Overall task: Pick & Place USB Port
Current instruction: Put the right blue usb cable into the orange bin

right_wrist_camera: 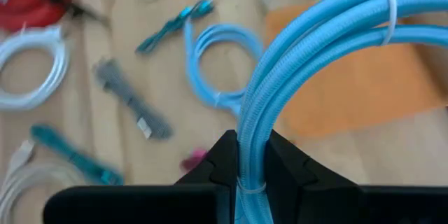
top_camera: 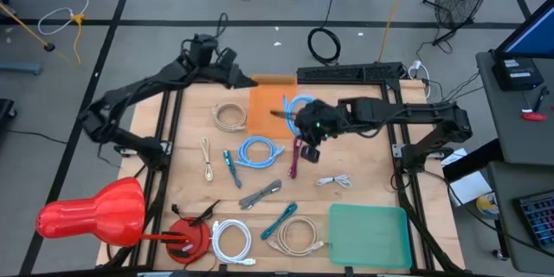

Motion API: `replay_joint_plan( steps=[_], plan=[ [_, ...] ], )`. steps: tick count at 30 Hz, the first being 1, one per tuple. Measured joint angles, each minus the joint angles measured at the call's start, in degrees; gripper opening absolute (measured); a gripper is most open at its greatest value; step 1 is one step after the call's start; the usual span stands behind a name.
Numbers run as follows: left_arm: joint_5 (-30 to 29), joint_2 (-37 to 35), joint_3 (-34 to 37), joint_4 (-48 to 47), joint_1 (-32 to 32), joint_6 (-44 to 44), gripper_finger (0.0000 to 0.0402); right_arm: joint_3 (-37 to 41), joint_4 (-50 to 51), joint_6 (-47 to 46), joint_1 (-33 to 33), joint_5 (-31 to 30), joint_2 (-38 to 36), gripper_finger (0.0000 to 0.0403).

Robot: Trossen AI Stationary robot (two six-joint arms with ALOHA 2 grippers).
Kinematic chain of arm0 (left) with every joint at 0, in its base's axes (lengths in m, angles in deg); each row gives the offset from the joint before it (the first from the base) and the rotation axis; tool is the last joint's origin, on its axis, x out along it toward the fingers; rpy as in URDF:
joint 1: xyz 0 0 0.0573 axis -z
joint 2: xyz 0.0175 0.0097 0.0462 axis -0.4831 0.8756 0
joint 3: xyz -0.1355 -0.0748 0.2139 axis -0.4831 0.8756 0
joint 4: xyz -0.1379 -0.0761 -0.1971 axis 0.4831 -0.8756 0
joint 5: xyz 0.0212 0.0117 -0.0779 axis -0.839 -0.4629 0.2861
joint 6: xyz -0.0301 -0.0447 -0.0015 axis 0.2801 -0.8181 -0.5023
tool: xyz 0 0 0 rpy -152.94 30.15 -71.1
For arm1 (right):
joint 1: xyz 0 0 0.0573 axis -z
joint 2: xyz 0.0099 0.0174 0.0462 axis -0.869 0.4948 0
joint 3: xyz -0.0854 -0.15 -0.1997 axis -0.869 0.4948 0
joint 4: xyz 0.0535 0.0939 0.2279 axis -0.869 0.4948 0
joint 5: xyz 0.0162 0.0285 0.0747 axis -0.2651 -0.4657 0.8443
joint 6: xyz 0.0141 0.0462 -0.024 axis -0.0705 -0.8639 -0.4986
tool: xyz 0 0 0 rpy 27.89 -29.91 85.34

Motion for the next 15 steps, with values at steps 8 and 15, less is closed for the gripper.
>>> replay_joint_plan(
  steps=[8,15],
  plan=[
    [21.96,11.31,-0.96,24.91,5.45,-25.07,0.0036,0.00,3.82,-0.27,-4.69,0.94,0.00,0.0034],
    [21.35,16.49,-9.30,16.24,12.39,-25.63,0.0130,0.00,6.92,-1.19,-5.08,1.48,-0.02,0.0034]
  ],
)
